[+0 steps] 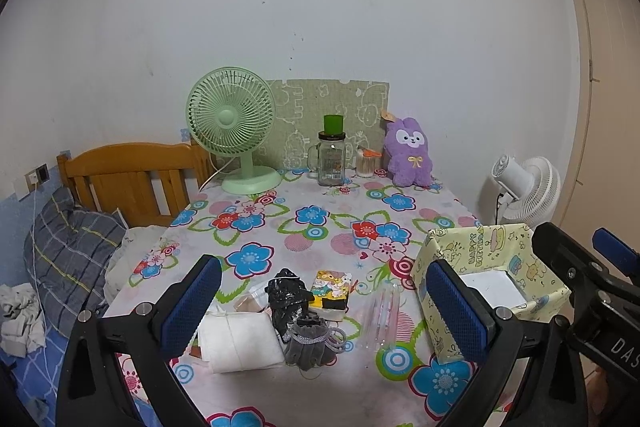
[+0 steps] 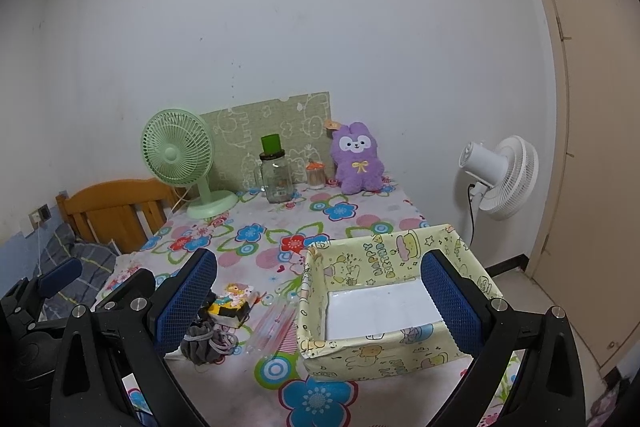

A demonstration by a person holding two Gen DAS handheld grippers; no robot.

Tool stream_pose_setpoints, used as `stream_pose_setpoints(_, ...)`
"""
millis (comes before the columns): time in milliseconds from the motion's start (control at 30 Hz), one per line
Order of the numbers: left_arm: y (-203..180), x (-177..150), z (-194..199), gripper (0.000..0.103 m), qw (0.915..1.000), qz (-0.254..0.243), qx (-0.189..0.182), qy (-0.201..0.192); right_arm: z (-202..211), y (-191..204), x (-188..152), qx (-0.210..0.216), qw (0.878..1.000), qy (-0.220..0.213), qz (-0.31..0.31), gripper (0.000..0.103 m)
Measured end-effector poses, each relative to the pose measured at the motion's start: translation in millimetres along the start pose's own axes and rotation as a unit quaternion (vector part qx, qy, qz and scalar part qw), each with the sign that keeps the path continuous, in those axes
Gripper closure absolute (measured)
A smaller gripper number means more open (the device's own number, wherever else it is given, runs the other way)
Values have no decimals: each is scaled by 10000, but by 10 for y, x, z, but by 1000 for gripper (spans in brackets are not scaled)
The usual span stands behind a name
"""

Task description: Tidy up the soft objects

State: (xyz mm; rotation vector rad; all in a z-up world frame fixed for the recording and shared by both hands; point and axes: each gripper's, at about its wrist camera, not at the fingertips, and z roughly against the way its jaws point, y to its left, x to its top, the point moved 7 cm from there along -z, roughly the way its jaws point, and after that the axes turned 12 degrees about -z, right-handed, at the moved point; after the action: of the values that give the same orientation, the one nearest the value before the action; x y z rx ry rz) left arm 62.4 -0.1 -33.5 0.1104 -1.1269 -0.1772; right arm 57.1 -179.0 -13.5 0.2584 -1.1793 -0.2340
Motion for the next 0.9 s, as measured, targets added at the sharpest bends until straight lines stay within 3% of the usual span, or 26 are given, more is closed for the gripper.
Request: stream_pose_setpoints(900, 12, -17, 81, 0, 10000, 33, 10, -18, 37, 70, -10, 48, 10000, 16, 59, 0)
